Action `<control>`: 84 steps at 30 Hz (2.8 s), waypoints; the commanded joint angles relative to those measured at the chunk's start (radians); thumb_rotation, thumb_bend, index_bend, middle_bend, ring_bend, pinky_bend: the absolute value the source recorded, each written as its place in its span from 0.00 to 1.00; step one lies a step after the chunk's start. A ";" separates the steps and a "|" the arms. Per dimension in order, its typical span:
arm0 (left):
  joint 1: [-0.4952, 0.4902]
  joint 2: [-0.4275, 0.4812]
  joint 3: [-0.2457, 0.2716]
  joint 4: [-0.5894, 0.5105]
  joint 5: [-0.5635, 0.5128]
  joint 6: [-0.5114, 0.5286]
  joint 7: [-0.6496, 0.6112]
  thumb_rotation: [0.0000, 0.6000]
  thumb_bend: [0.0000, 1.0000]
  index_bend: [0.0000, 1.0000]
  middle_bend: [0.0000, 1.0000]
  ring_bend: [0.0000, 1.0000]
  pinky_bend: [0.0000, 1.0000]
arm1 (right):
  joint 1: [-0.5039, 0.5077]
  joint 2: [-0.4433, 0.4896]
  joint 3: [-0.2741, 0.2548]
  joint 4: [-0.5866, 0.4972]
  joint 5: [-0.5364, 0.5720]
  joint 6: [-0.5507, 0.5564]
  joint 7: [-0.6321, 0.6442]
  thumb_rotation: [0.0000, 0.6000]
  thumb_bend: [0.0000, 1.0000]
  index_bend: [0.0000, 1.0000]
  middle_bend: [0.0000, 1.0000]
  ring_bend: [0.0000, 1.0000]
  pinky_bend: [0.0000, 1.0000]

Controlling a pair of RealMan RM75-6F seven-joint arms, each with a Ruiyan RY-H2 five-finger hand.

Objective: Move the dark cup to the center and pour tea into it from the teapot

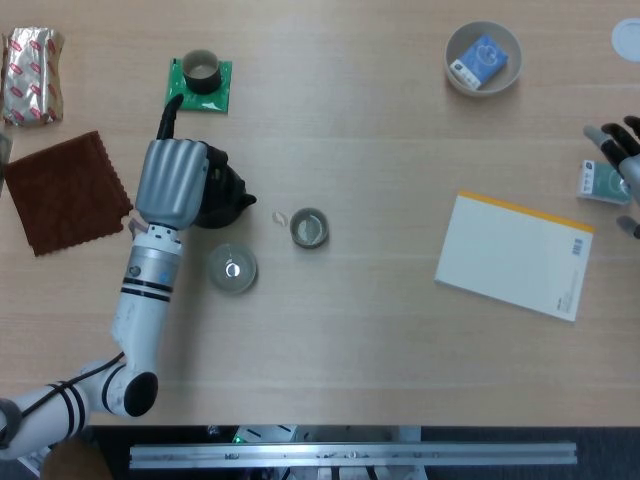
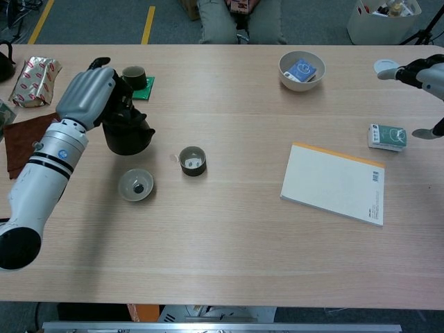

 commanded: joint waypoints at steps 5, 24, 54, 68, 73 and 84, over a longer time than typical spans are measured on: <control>0.004 -0.021 0.007 0.082 -0.010 -0.012 -0.047 1.00 0.22 0.91 0.97 0.77 0.06 | 0.004 -0.001 -0.001 -0.005 0.011 0.000 -0.006 1.00 0.20 0.00 0.11 0.00 0.00; 0.014 -0.060 0.018 0.179 -0.025 -0.026 -0.078 1.00 0.22 0.86 0.90 0.70 0.06 | 0.006 -0.002 -0.009 0.000 0.022 -0.004 0.004 1.00 0.20 0.00 0.11 0.00 0.00; 0.040 0.009 -0.011 0.024 -0.136 -0.096 0.003 0.85 0.22 0.62 0.67 0.47 0.06 | 0.011 -0.004 -0.008 0.009 0.030 -0.005 0.017 1.00 0.20 0.00 0.11 0.00 0.00; 0.040 0.075 -0.015 -0.092 -0.194 -0.129 0.054 0.66 0.22 0.42 0.52 0.37 0.06 | 0.012 -0.004 -0.005 0.015 0.026 -0.009 0.031 1.00 0.20 0.00 0.11 0.00 0.00; 0.041 0.096 -0.010 -0.123 -0.185 -0.125 0.047 0.65 0.22 0.34 0.36 0.23 0.06 | 0.009 -0.001 -0.002 0.012 0.024 -0.003 0.042 1.00 0.20 0.00 0.11 0.00 0.00; 0.050 0.169 0.015 -0.210 -0.104 -0.083 0.015 0.65 0.22 0.27 0.26 0.14 0.06 | -0.015 0.018 0.005 0.010 0.016 0.016 0.096 1.00 0.20 0.00 0.11 0.00 0.00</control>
